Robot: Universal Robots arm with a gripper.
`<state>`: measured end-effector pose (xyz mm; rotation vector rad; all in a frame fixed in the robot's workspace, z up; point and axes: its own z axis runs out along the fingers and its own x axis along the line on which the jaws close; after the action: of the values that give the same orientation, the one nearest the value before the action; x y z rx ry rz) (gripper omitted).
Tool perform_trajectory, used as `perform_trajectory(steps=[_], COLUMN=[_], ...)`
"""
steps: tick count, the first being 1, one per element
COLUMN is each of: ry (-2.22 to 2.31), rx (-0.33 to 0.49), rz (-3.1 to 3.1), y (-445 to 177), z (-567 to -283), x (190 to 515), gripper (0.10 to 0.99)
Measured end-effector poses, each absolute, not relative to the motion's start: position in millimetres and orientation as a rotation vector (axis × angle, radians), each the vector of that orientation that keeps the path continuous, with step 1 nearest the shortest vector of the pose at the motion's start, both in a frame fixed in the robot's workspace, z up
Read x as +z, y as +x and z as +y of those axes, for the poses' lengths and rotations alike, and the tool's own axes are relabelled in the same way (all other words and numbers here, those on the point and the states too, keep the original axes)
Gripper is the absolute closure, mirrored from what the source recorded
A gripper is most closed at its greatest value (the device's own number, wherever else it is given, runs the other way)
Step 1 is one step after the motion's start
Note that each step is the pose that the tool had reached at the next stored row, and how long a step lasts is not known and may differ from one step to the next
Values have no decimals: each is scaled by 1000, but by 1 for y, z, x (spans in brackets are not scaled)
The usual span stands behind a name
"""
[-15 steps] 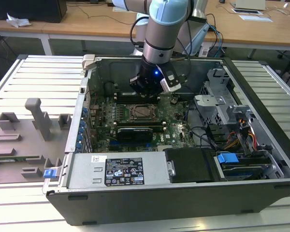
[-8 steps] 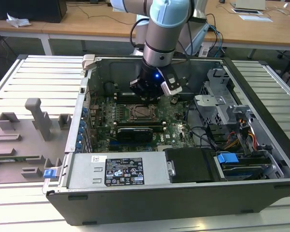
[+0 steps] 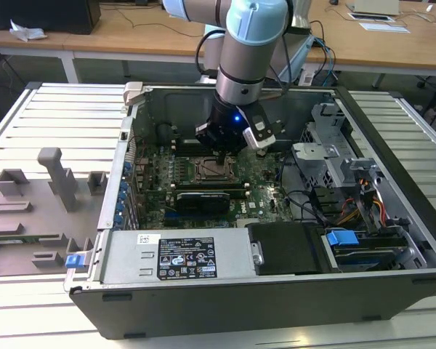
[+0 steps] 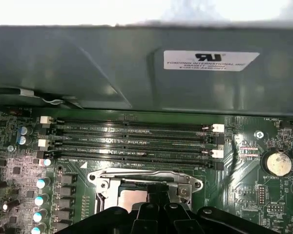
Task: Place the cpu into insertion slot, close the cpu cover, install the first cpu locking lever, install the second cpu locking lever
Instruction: 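Install the first cpu locking lever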
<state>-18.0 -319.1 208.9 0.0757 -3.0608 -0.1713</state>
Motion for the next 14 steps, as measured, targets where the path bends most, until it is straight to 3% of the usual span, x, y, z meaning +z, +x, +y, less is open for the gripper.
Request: perform_trajectory(steps=[14], ry=[76], rx=[-172], rz=[-3061], y=[-18], z=[-319], x=[215], gripper=[980])
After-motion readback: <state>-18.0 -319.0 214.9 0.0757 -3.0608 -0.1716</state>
